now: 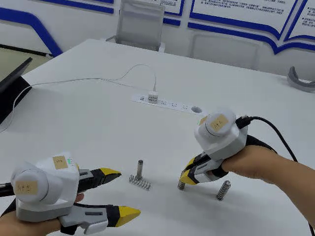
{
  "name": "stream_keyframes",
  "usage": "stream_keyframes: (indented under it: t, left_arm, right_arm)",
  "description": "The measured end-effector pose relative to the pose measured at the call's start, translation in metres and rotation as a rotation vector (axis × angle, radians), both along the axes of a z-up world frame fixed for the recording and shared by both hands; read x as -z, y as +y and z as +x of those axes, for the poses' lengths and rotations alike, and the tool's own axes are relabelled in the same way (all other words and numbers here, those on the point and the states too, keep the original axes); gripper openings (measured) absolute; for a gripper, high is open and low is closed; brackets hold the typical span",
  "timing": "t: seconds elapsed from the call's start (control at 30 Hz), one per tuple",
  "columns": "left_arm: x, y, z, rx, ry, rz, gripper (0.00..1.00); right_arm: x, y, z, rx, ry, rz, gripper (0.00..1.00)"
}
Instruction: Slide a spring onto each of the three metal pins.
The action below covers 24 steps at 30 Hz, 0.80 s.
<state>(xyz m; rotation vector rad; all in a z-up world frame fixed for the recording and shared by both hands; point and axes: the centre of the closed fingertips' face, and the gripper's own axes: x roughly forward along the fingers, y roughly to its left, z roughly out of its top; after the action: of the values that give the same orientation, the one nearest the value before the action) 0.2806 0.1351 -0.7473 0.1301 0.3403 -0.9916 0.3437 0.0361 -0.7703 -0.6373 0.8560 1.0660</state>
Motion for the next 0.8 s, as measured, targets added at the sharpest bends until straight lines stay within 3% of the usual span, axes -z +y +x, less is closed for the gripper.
stream_keyframes:
  t: [0.43,0.63,0.8]
  left_arm:
    - [0.000,0.001,0.000,-0.002,-0.003,0.000,0.58]
    - [-0.001,0.002,0.001,-0.005,-0.009,0.000,0.58]
    - [-0.002,0.000,0.001,0.000,-0.011,0.001,0.58]
  right_arm:
    - [0.002,-0.001,-0.003,-0.022,-0.014,-0.024,0.17]
    - [-0.019,0.006,-0.003,-0.028,-0.062,-0.005,0.19]
    - [-0.031,0.023,-0.004,-0.046,-0.099,0.026,0.20]
